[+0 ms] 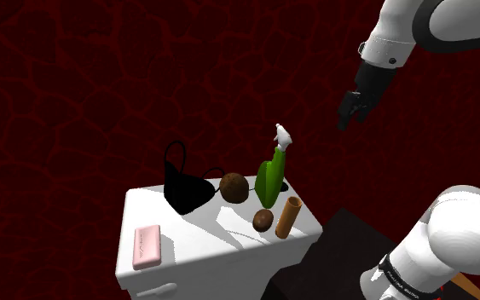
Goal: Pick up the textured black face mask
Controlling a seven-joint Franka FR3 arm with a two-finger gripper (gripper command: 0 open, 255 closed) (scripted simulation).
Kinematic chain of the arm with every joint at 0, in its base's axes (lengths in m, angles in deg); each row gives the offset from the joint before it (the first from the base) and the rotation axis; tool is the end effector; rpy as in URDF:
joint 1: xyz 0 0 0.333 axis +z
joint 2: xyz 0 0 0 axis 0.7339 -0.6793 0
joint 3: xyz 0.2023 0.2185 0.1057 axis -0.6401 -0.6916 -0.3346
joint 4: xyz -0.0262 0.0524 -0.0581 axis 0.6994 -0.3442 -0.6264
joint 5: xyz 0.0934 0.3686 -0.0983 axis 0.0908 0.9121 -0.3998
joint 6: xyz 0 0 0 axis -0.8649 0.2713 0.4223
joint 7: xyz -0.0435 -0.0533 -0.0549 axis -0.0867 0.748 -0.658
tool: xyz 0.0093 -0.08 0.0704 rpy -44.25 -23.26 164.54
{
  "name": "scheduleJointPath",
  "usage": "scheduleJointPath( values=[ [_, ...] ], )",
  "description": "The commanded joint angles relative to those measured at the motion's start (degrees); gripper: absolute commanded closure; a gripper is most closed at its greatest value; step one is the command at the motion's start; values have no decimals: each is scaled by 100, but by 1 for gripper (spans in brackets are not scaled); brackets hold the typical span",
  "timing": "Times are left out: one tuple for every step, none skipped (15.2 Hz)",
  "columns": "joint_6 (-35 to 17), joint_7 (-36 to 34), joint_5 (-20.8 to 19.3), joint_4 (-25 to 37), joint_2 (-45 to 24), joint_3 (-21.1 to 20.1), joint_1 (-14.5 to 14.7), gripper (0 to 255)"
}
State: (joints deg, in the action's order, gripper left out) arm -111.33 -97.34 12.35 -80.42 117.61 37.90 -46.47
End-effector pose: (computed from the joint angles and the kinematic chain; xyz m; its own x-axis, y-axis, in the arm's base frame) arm 0.2978 0.0233 0.5891 0.9930 -0.1106 0.0414 -0.1143 -0.9884 0.1004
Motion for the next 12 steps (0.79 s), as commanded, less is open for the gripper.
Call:
scheduleJointPath(
  values=[
    [0, 0, 0, 0, 0, 0, 0, 0],
    [-216, 79, 15, -57, -94, -30, 75, 0],
    [-431, 157, 29, -108, -192, -61, 150, 0],
    [-645, 235, 41, -155, -294, -92, 225, 0],
    [-858, 313, 54, -196, -401, -125, 297, 0],
    [-1069, 391, 65, -232, -511, -158, 370, 0],
    [-1279, 468, 75, -263, -624, -193, 442, 0],
    [-1487, 545, 84, -289, -742, -228, 512, 0],
    [-1694, 622, 92, -310, -862, -265, 582, 0],
    [-1898, 699, 99, -327, -985, -303, 650, 0],
    [-2101, 775, 104, -339, -1110, -343, 716, 0],
    [-2301, 851, 108, -346, -1238, -383, 782, 0]
  ],
)
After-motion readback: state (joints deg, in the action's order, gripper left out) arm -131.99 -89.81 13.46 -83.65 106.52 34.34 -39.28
